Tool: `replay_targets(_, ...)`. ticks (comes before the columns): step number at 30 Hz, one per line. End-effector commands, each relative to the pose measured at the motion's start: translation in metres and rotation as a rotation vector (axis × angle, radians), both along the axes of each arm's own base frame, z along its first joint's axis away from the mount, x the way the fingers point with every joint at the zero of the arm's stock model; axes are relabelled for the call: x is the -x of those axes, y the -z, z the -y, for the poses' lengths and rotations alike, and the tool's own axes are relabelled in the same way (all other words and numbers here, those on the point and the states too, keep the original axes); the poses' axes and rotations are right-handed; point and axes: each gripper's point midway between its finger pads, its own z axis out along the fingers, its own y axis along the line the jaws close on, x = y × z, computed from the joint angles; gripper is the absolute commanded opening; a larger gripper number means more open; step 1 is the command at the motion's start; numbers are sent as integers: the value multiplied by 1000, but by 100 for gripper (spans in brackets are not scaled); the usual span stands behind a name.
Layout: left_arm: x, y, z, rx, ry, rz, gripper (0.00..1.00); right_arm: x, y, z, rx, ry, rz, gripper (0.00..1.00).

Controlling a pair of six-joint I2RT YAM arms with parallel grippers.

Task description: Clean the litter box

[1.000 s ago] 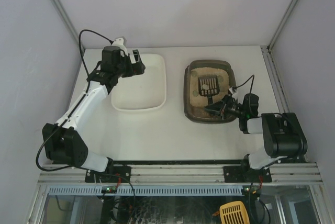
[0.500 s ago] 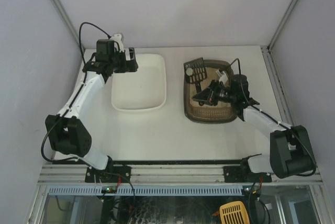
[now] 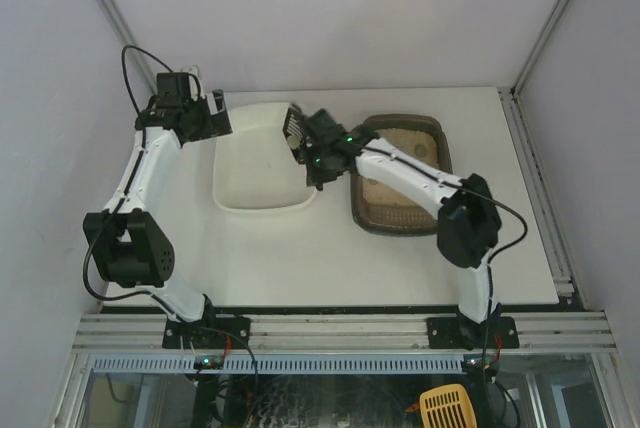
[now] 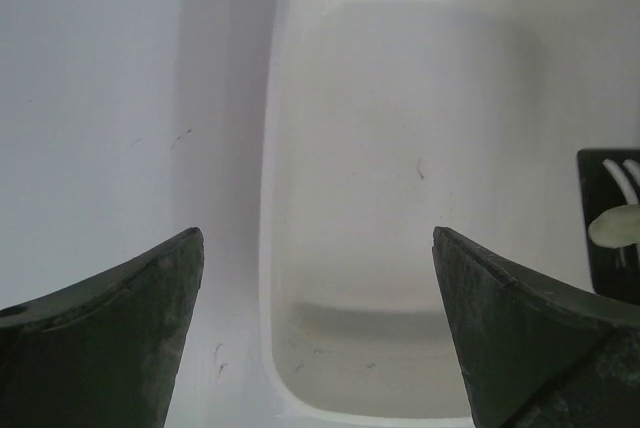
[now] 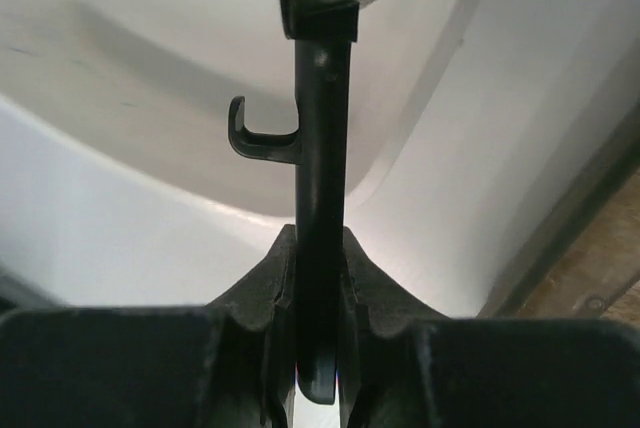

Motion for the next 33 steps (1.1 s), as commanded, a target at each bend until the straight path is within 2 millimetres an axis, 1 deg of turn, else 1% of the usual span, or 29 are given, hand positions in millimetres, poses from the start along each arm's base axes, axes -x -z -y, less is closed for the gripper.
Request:
replay_targets(1, -1, -9, -24, -39, -116, 5, 100, 1, 3, 38, 557, -26, 255, 0)
replay_targets(4, 2, -8, -32, -62, -157, -6, 100, 2, 6, 34, 665, -31, 327, 0)
replay_targets(7, 3, -8, -31, -57, -149, -7, 100, 2, 5, 29, 679, -25, 352, 0)
replay_targets(9, 3, -11, -29, -52, -143, -1, 100, 2, -2, 26, 669, -13, 377, 0)
replay_targets(14, 2, -18, -27, -40, -142, 15, 100, 0, -25, 17, 643, 8, 475, 0)
replay_targets(17, 3, -21, -24, -22, -135, 26, 100, -1, -34, 10, 645, -3, 533, 0)
replay_targets(18, 2, -22, -23, -16, -135, 31, 100, -1, -36, 9, 641, 0, 538, 0)
replay_targets(20, 1, -26, -15, 9, -107, 40, 100, 0, -39, 16, 634, 24, 515, 0)
replay_targets(22, -1, -31, 6, 52, -21, 50, 100, 2, -43, 35, 597, 66, 459, 0)
replay_targets(23, -2, -34, 20, 67, 23, 56, 100, 5, -44, 50, 568, 88, 417, 0)
replay_targets(25, -5, -37, 52, 98, 99, 66, 100, 14, -48, 88, 491, 136, 346, 0)
replay_targets(26, -8, -38, 67, 110, 119, 73, 100, 20, -48, 110, 450, 158, 305, 0)
replay_targets(27, -12, -37, 84, 130, 141, 77, 100, 27, -50, 130, 396, 177, 266, 0)
replay_targets(29, -19, -36, 120, 186, 176, 75, 100, 44, -46, 168, 300, 223, 131, 0)
replay_targets(30, -22, -36, 139, 211, 190, 70, 100, 54, -48, 184, 233, 254, 64, 0)
replay_targets(32, -27, -35, 174, 264, 212, 59, 100, 75, -37, 196, 138, 270, -68, 0)
replay_targets(33, -29, -35, 190, 300, 213, 55, 100, 86, -31, 195, 79, 267, -139, 0)
